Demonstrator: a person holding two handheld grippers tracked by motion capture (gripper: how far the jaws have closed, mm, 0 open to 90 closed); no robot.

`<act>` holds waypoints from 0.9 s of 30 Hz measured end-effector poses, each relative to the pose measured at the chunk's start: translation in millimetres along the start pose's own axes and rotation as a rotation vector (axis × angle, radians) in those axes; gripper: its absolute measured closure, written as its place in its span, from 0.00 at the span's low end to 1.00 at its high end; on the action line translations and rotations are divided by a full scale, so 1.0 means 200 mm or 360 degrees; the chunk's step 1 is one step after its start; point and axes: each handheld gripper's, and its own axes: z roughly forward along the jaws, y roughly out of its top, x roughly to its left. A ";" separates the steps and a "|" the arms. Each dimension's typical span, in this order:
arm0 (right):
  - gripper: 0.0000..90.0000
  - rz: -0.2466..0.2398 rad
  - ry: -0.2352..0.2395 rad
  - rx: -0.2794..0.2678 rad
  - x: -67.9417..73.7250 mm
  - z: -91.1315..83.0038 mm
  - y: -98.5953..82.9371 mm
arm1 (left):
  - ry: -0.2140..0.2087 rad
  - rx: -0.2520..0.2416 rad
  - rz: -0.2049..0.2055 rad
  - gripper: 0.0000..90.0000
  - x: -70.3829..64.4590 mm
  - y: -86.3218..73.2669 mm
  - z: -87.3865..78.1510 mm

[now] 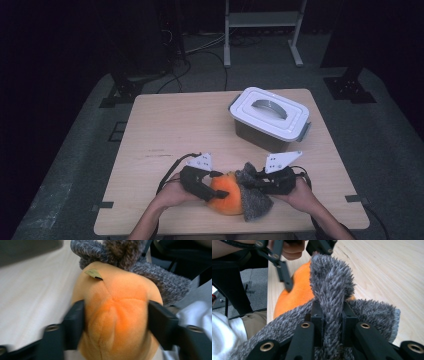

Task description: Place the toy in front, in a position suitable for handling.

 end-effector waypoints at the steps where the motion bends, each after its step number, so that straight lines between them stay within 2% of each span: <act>1: 0.85 0.0001 0.0000 -0.0006 0.00 -0.01 0.01 | 0.0020 -0.0002 0.0028 0.48 -0.01 0.00 -0.01; 4: 0.85 -0.0024 -0.0012 -0.0035 -0.01 -0.03 0.06 | 0.0109 -0.0033 0.0144 0.54 -0.02 0.02 -0.02; 5: 0.85 -0.0037 -0.0022 -0.0052 -0.01 -0.04 0.09 | 0.0159 -0.0059 0.0241 0.55 -0.04 0.03 -0.03; 7: 0.85 -0.0080 -0.0032 -0.0078 0.00 -0.04 0.15 | 0.0203 -0.0072 0.0355 0.56 -0.06 0.04 -0.02; 8: 0.85 -0.0099 -0.0035 -0.0085 0.00 -0.03 0.18 | 0.0213 -0.0061 0.0389 0.56 -0.07 0.04 -0.01; 10: 0.85 -0.0137 -0.0038 -0.0059 -0.01 -0.01 0.21 | 0.0201 -0.0074 0.0376 0.55 -0.06 0.03 -0.01; 12: 0.85 -0.0143 -0.0033 -0.0026 -0.02 0.02 0.20 | 0.0186 -0.0076 0.0360 0.54 -0.04 0.01 -0.01; 15: 0.85 -0.0084 -0.0006 -0.0025 -0.06 0.03 0.16 | 0.0163 -0.0082 0.0316 0.51 -0.01 -0.02 -0.03; 21: 0.84 0.0020 -0.0027 -0.0004 -0.12 0.00 0.04 | 0.0138 -0.0066 0.0190 0.42 0.03 -0.07 -0.07; 23: 0.84 0.0056 0.0004 -0.0015 -0.12 0.00 0.00 | 0.0124 -0.0046 0.0153 0.39 0.04 -0.07 -0.07; 24: 0.84 0.0059 0.0013 -0.0016 -0.12 0.00 -0.01 | 0.0125 -0.0051 0.0158 0.39 0.04 -0.08 -0.07; 27: 0.84 0.0058 0.0020 -0.0012 -0.11 -0.01 0.00 | 0.0169 -0.0048 0.0241 0.47 0.01 -0.07 -0.07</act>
